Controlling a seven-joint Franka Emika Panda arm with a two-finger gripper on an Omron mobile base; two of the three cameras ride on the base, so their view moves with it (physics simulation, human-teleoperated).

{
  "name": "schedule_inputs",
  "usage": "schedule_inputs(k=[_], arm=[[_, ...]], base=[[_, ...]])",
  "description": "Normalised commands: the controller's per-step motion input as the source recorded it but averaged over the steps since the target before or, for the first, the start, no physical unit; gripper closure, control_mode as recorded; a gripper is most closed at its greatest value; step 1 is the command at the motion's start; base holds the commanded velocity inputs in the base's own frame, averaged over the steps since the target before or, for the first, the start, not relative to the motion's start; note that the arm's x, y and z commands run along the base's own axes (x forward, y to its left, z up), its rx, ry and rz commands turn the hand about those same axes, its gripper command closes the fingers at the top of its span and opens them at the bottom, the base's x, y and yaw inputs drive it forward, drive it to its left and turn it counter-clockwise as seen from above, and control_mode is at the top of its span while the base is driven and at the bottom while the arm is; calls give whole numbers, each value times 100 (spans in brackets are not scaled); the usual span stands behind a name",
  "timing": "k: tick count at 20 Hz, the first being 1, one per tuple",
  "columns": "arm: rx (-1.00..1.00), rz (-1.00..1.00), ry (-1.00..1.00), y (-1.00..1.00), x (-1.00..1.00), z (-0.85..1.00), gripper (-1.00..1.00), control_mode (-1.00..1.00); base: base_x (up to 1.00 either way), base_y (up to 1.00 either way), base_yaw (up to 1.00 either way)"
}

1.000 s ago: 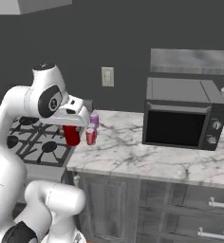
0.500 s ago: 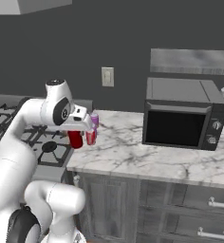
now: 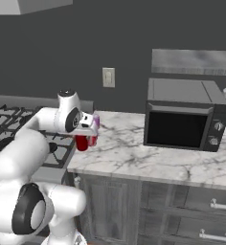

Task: Four empty soda cans are scattered around the kitchen. Gather all the cans and cluster them next to the stove for recycling.

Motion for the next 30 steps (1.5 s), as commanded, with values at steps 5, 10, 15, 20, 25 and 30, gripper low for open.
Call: schedule_inputs(k=[5,10,15,20,25,30], arm=[[3,3,0,0,27,-41,100,-100],[0,0,0,0,22,-35,100,-100],[0,0,0,0,23,-17,100,-100],[0,0,0,0,31,-7,100,-100],[0,0,1,0,7,-18,100,-100],[0,0,0,0,4,-31,100,-100]], base=[[0,0,0],[0,0,0],[0,0,0],[0,0,0],[0,0,0],[0,0,0]])
